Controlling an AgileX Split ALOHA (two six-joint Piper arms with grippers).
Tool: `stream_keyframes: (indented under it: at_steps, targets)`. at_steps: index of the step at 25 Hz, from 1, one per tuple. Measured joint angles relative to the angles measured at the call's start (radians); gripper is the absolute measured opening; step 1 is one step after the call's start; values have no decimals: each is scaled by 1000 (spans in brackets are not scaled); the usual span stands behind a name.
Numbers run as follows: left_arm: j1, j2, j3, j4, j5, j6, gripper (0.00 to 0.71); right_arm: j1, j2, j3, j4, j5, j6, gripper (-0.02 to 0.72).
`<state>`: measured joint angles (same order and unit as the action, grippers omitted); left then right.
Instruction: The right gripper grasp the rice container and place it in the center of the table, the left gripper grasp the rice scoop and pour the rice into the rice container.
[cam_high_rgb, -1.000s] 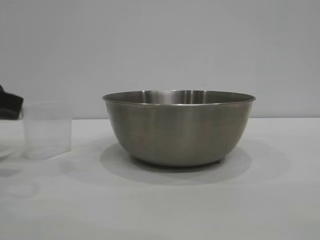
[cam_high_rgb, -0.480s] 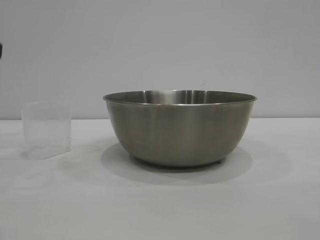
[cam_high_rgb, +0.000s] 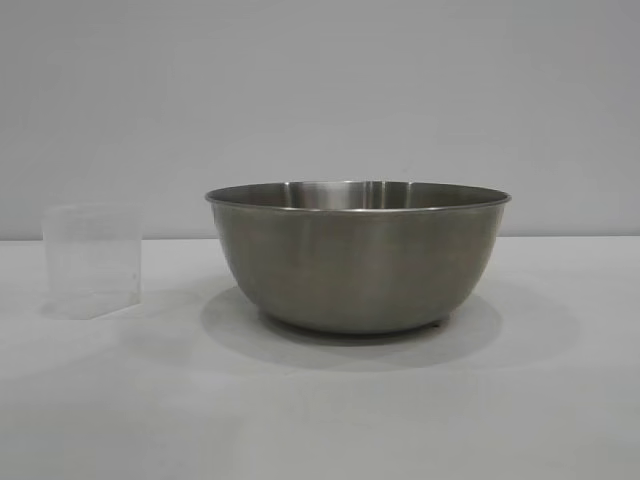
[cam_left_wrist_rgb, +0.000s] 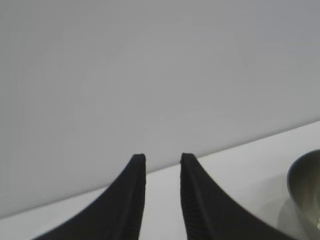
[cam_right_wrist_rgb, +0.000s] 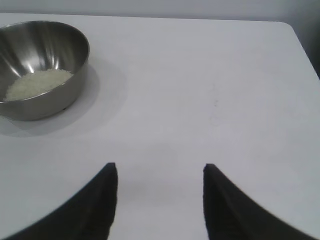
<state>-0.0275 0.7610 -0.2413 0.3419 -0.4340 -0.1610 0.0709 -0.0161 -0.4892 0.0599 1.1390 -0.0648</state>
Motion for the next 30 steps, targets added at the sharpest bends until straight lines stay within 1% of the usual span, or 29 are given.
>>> stream_keyframes:
  at_steps: [1, 4, 5, 7, 8, 10, 13, 15, 17, 20, 22, 23, 28, 30]
  targets:
    - [2, -75, 0, 25, 73, -25, 161, 0, 0, 0, 0, 0, 0, 373]
    - [2, -263, -2, 98, 323, -157, 161, 0, 0, 0, 0, 0, 0, 373]
    - [2, -321, -12, 107, 422, -191, 161, 0, 0, 0, 0, 0, 0, 373]
    - [2, -412, -44, 112, 604, -196, 161, 0, 0, 0, 0, 0, 0, 373]
    - [-7, -454, -64, 102, 670, -173, 161, 0, 0, 0, 0, 0, 0, 373]
    - [-28, -513, -118, 32, 814, -70, 161, 0, 0, 0, 0, 0, 0, 373]
    - [-64, -558, -191, -168, 1002, 140, 161, 0, 0, 0, 0, 0, 0, 373]
    - [-74, -574, -224, -287, 1110, 236, 161, 0, 0, 0, 0, 0, 0, 373]
    - [-74, -599, -251, -336, 1224, 284, 161, 0, 0, 0, 0, 0, 0, 373]
    - [-74, -684, -263, -380, 1352, 296, 161, 0, 0, 0, 0, 0, 0, 373]
    - [-74, -756, -263, -402, 1414, 294, 161, 0, 0, 0, 0, 0, 0, 373]
    - [-74, -770, -263, -406, 1441, 294, 161, 0, 0, 0, 0, 0, 0, 373]
    - [-74, -779, -264, -431, 1541, 292, 161, 0, 0, 0, 0, 0, 0, 373]
    - [-74, -779, -253, -431, 1553, 292, 161, 0, 0, 0, 0, 0, 0, 373]
